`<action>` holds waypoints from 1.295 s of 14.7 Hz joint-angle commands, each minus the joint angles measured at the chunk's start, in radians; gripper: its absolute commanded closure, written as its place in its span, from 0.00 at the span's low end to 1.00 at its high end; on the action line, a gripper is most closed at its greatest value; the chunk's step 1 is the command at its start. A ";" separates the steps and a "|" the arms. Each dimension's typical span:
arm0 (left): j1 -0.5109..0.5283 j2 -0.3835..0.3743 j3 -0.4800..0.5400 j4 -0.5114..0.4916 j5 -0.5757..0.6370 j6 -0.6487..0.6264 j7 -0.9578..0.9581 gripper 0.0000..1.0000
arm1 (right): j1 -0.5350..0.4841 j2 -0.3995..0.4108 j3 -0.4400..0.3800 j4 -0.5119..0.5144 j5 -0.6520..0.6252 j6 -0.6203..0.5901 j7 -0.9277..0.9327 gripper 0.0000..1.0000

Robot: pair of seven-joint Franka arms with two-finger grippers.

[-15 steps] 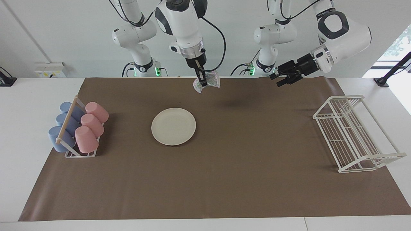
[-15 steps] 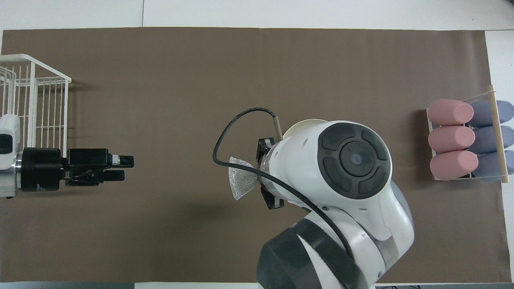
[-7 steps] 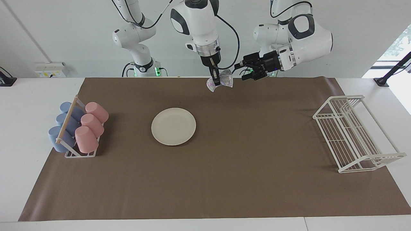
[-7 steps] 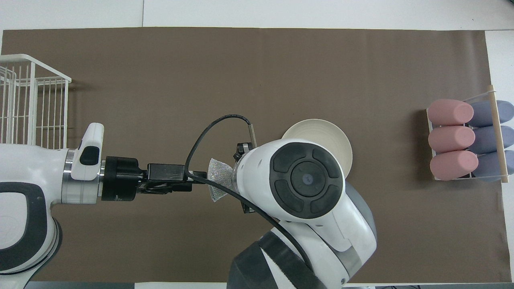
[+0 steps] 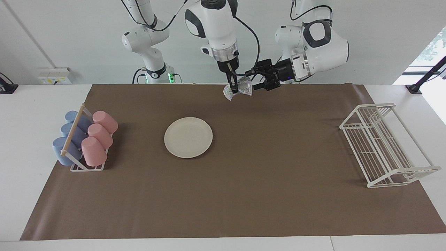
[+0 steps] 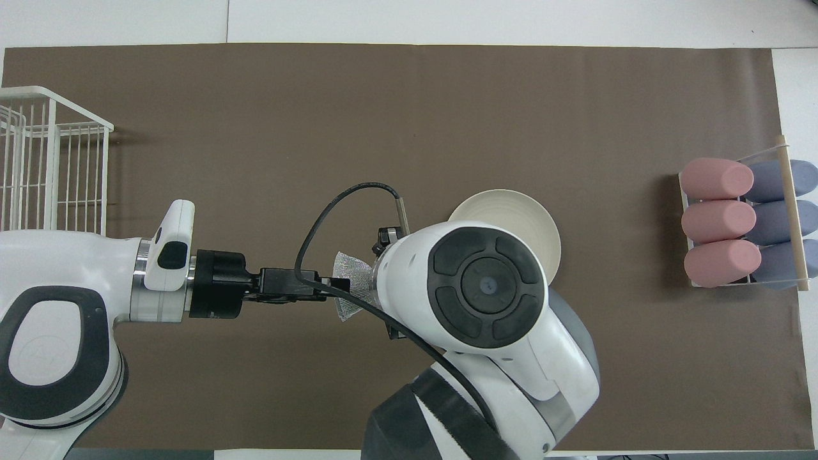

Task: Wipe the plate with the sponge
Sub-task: 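Grasp the sponge with the left gripper from the right gripper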

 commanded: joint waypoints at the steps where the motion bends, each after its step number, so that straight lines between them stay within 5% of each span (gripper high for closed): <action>1: -0.021 0.020 0.011 -0.004 -0.021 0.027 0.080 0.10 | -0.008 0.011 0.006 0.022 -0.019 -0.021 0.019 1.00; 3: -0.019 0.021 0.010 -0.001 -0.025 0.037 0.081 0.25 | -0.008 0.011 0.006 0.022 -0.019 -0.021 0.019 1.00; 6: -0.024 0.021 0.008 -0.001 -0.059 0.051 0.050 0.79 | -0.008 0.011 0.006 0.022 -0.019 -0.023 0.018 1.00; 8: -0.044 0.021 0.008 -0.001 -0.077 0.076 0.004 1.00 | -0.008 0.011 0.006 0.022 -0.019 -0.023 0.018 1.00; 14: -0.041 0.016 0.011 -0.006 -0.079 0.048 -0.048 1.00 | -0.010 -0.001 0.007 0.018 -0.015 -0.023 0.007 1.00; 15: -0.039 0.013 0.013 -0.007 -0.079 0.045 -0.048 1.00 | -0.010 -0.017 0.007 0.007 -0.015 -0.025 -0.011 0.43; 16: -0.036 0.013 0.013 -0.009 -0.079 0.044 -0.048 1.00 | -0.011 -0.018 0.007 0.003 -0.015 -0.017 -0.011 0.00; 19: -0.031 0.012 0.016 -0.009 -0.074 0.028 -0.048 1.00 | -0.037 -0.041 0.004 -0.014 -0.016 -0.025 -0.085 0.00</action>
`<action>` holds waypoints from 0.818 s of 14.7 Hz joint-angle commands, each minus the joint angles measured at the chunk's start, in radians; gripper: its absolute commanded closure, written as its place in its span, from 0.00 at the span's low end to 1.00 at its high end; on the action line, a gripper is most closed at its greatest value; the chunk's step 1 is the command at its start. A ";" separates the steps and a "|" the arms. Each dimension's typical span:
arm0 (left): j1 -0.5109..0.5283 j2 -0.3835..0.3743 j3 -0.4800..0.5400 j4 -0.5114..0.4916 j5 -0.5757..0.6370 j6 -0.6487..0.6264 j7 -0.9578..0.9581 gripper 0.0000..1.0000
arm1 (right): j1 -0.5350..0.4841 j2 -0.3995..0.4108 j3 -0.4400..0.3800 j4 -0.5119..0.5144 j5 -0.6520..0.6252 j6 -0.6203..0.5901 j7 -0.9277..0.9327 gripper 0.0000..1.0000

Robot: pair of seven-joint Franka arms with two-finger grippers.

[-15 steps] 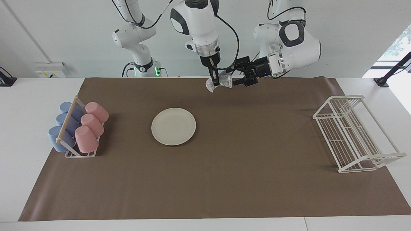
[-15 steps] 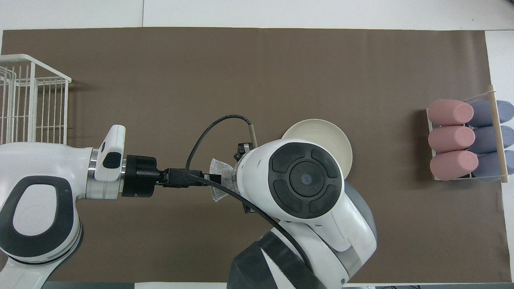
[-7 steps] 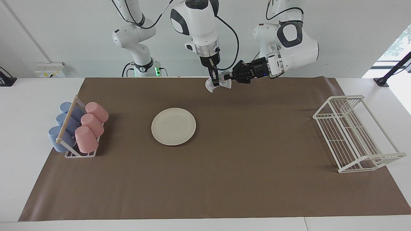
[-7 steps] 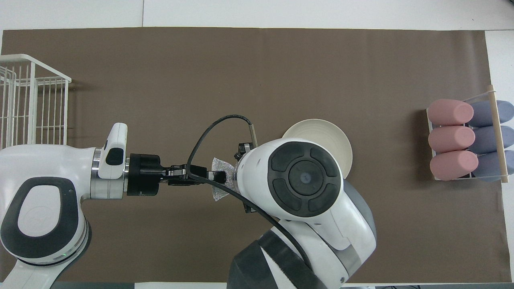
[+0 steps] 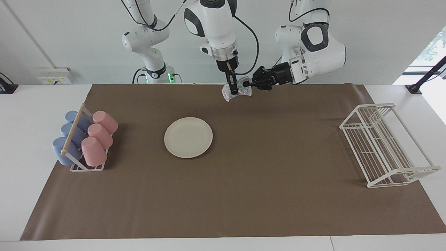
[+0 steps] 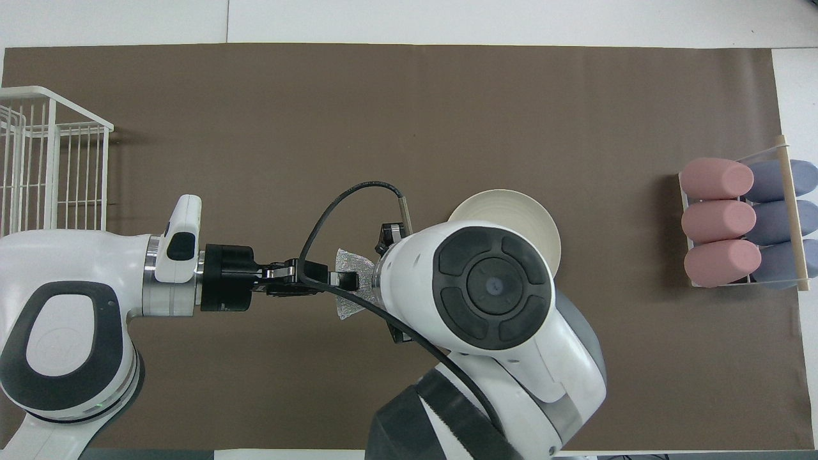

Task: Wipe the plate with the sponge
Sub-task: 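Pull the sponge back with the left gripper while the right gripper retracts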

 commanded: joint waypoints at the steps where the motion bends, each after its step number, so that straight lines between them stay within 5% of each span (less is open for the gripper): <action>1: 0.002 -0.009 0.013 -0.009 -0.004 -0.013 -0.011 1.00 | -0.047 -0.042 0.005 -0.024 -0.012 -0.026 -0.124 0.00; 8: 0.173 -0.004 0.016 0.026 0.181 -0.091 -0.109 1.00 | -0.305 -0.123 0.003 -0.032 -0.012 -0.224 -0.890 0.00; 12: 0.263 0.007 0.015 0.084 0.429 -0.184 -0.135 1.00 | -0.454 -0.137 0.002 -0.030 -0.012 -0.325 -1.306 0.00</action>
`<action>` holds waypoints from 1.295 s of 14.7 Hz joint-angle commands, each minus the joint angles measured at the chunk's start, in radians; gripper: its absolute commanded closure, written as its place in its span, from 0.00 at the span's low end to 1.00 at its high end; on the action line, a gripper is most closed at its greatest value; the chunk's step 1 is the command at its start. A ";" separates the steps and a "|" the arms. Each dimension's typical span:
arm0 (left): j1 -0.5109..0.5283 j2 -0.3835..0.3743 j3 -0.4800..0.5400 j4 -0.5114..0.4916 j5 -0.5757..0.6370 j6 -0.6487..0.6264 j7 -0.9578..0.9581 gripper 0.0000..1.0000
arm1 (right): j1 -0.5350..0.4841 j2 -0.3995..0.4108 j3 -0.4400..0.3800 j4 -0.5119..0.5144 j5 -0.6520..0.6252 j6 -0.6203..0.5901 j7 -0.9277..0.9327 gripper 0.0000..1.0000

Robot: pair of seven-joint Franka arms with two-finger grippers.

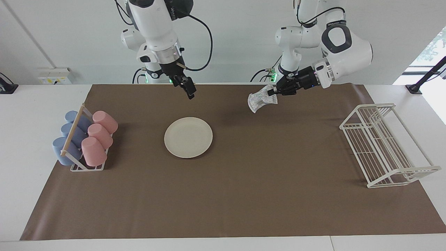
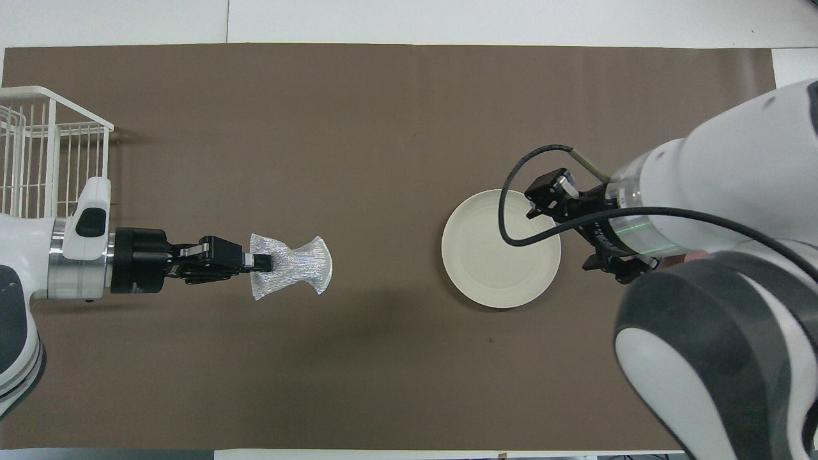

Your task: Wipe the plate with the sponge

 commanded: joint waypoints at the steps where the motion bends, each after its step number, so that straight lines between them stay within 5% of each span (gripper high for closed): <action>1: 0.051 0.009 -0.005 0.054 0.165 -0.071 -0.032 1.00 | -0.080 -0.024 0.013 -0.026 -0.009 -0.065 -0.216 0.00; 8: 0.073 0.127 -0.008 0.286 0.670 -0.159 -0.172 1.00 | -0.207 -0.025 0.013 -0.027 -0.035 -0.090 -0.494 0.00; 15: 0.009 0.162 -0.021 0.358 1.108 -0.219 -0.183 1.00 | -0.223 -0.016 0.008 -0.013 -0.146 -0.074 -0.752 0.00; 19: -0.008 0.225 -0.024 0.487 1.336 -0.328 -0.183 1.00 | -0.264 -0.008 0.007 -0.009 -0.149 -0.007 -0.881 0.00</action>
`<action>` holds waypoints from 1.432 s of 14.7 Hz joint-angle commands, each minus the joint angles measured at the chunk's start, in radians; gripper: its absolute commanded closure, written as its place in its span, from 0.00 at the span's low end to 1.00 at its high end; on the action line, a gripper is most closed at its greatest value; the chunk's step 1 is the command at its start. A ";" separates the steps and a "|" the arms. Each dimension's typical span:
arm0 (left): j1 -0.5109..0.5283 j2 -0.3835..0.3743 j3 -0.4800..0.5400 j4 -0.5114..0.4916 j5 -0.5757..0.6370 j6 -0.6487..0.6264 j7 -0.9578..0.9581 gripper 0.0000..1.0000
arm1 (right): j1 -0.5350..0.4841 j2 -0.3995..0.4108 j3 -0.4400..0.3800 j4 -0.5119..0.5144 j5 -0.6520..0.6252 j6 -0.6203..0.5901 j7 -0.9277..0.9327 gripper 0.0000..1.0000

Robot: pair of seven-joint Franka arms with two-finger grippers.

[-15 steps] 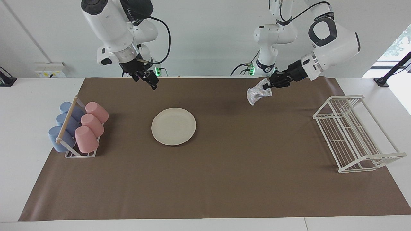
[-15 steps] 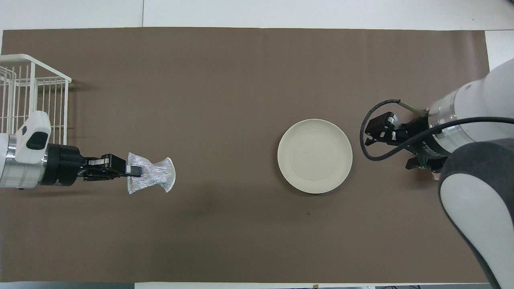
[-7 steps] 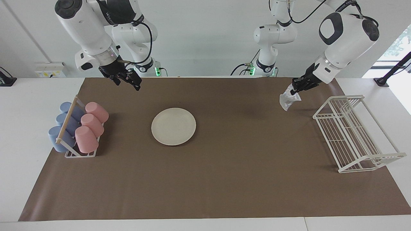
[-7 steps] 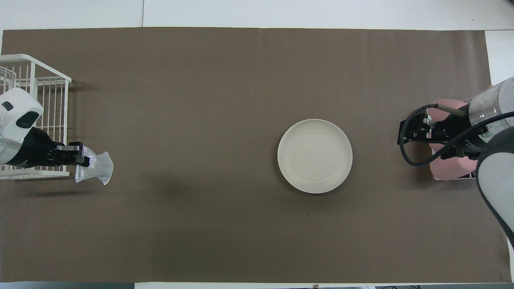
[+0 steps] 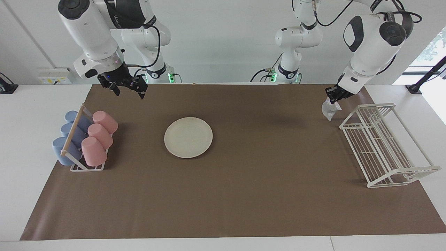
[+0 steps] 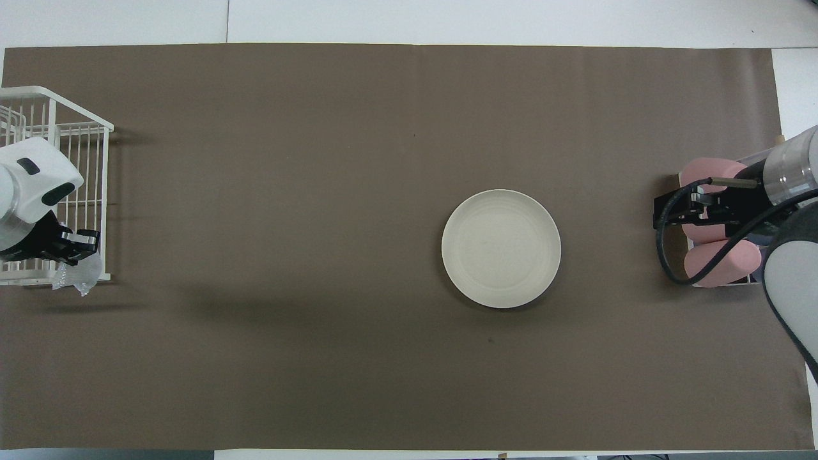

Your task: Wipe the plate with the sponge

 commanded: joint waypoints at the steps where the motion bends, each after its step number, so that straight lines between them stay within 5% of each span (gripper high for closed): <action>1: -0.034 0.083 0.004 0.117 0.139 -0.063 -0.011 1.00 | -0.066 -0.001 0.010 -0.001 -0.017 0.039 -0.144 0.00; 8: -0.079 0.236 0.004 0.174 0.536 -0.046 -0.022 1.00 | -0.104 0.010 0.013 0.037 -0.014 0.033 -0.239 0.00; 21: -0.093 0.377 0.004 0.068 0.698 0.060 -0.494 1.00 | -0.095 0.022 0.024 0.071 0.000 -0.025 -0.246 0.00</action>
